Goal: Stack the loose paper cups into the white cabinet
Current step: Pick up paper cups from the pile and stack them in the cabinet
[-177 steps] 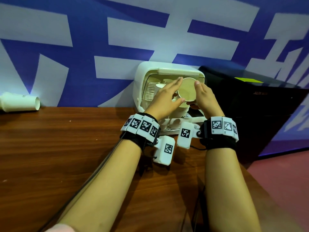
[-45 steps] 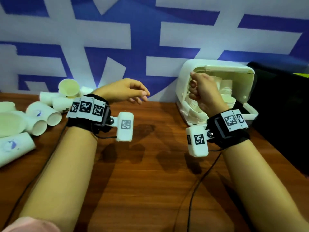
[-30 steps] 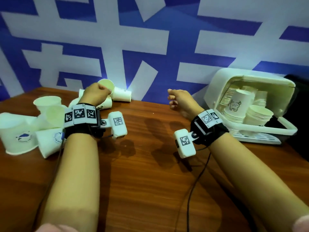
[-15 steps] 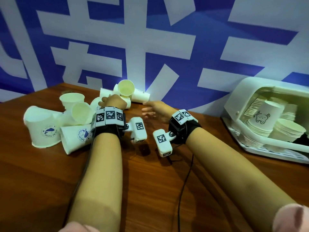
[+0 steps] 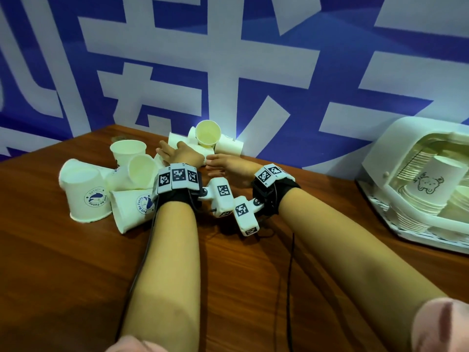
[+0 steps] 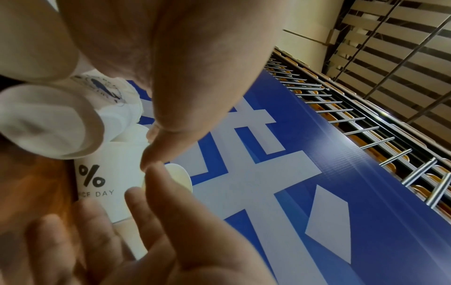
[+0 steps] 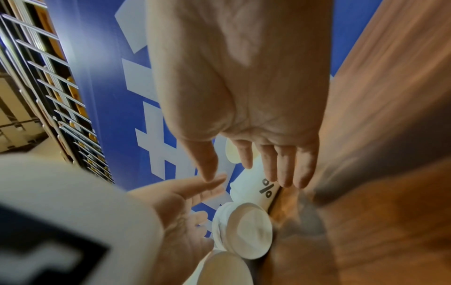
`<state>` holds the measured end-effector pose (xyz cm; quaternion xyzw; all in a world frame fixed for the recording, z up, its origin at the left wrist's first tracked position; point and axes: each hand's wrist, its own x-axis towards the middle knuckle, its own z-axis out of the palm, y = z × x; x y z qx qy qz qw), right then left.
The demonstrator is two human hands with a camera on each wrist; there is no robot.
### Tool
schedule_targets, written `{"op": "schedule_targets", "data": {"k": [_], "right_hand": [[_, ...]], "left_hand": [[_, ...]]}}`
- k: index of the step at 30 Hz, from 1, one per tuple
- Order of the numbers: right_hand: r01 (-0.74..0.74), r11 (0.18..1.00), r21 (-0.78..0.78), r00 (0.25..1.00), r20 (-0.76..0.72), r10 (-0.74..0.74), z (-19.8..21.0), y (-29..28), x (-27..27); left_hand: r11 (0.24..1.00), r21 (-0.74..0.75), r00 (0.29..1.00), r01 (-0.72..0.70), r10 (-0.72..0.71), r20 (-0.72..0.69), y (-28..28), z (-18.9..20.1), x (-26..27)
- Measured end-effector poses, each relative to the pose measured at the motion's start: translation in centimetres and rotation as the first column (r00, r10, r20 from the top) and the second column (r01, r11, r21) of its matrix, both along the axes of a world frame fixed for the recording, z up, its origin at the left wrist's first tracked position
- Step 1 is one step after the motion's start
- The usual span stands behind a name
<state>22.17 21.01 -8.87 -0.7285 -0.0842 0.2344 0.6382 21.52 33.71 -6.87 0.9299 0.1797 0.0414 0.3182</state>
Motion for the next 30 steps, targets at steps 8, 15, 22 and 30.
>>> {"op": "schedule_targets", "data": {"k": [8, 15, 22, 30], "right_hand": [[0.015, 0.999, -0.037, 0.999, -0.031, -0.017, -0.5, 0.5, 1.4], [-0.082, 0.995, 0.065, 0.996, -0.016, 0.083, -1.3, 0.6, 1.7], [-0.097, 0.995, 0.037, 0.995, -0.030, 0.098, -0.9, -0.4, 0.8], [-0.095, 0.993, -0.064, 0.995, 0.002, 0.096, -0.2, -2.3, -0.4]], "left_hand": [[1.000, 0.012, 0.999, -0.024, 0.025, -0.021, 0.7, -0.5, 0.9], [0.998, 0.057, 0.999, 0.017, -0.014, -0.047, 0.5, -0.3, 1.0], [0.965, 0.172, 0.978, 0.197, -0.181, -0.100, -0.1, 1.0, 0.1], [0.930, 0.176, 0.943, 0.324, -0.302, -0.141, -0.4, 3.3, -1.8]]}}
